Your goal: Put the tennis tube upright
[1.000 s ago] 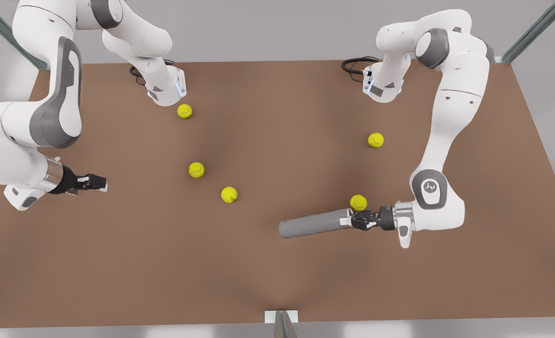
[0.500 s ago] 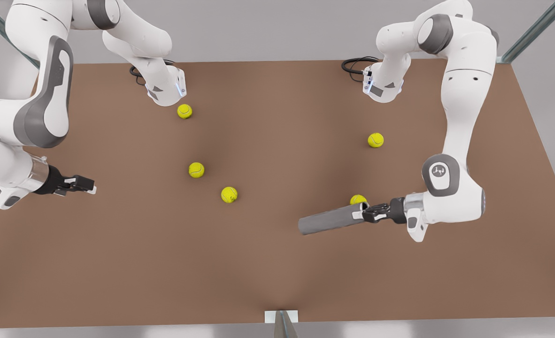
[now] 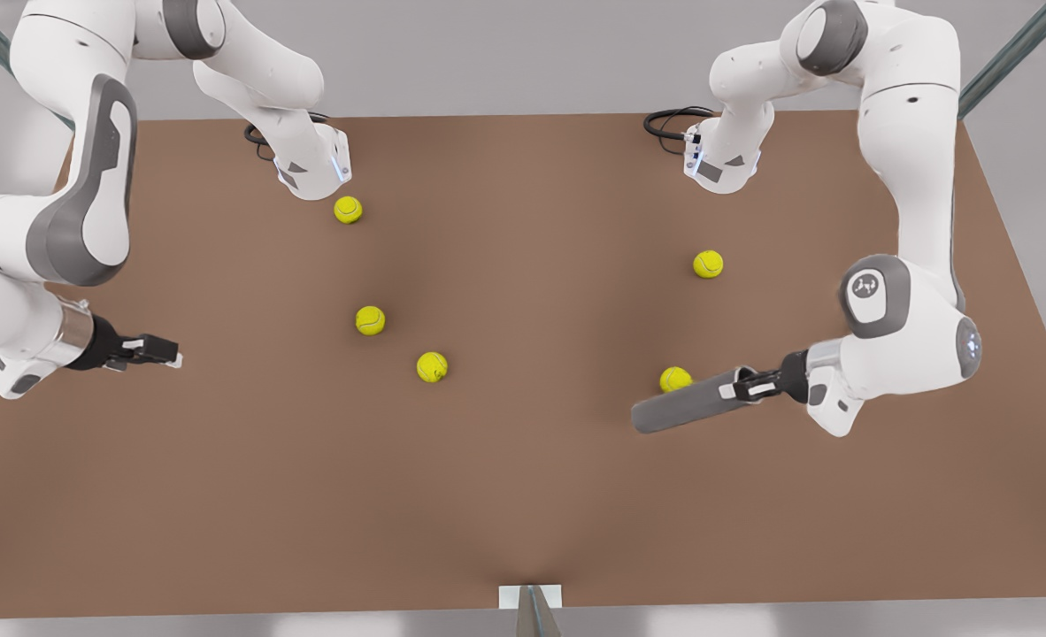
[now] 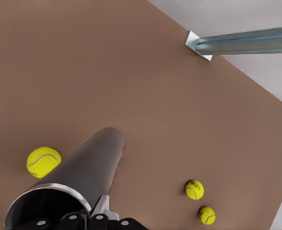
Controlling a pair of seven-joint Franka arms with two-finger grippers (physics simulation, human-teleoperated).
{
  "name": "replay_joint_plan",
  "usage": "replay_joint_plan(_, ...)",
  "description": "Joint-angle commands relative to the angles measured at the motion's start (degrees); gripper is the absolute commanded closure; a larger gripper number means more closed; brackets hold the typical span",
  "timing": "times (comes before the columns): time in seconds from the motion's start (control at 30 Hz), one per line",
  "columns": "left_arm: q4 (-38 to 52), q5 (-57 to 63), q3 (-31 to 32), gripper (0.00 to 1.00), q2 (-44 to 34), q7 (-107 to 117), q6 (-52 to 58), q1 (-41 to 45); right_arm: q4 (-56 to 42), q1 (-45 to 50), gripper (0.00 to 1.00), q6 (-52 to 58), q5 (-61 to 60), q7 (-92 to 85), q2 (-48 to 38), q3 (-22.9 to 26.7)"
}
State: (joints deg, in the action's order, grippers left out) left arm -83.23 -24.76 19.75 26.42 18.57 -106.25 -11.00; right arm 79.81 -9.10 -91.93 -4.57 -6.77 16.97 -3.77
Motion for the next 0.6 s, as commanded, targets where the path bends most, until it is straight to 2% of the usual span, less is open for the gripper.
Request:
replay_joint_plan(0.0,0.0,3.8,0.1,0.79,-0.3,0.0,0.3,-0.1,0.0,0.1,0.0,0.0,0.0,0.1,0.1,0.0)
replay_joint_plan(0.57,2.5,23.8,0.7,0.79,-0.7,-0.3,4.6,-0.5,0.0,0.4,0.0,-0.2,0.0,0.0,0.7,-0.2)
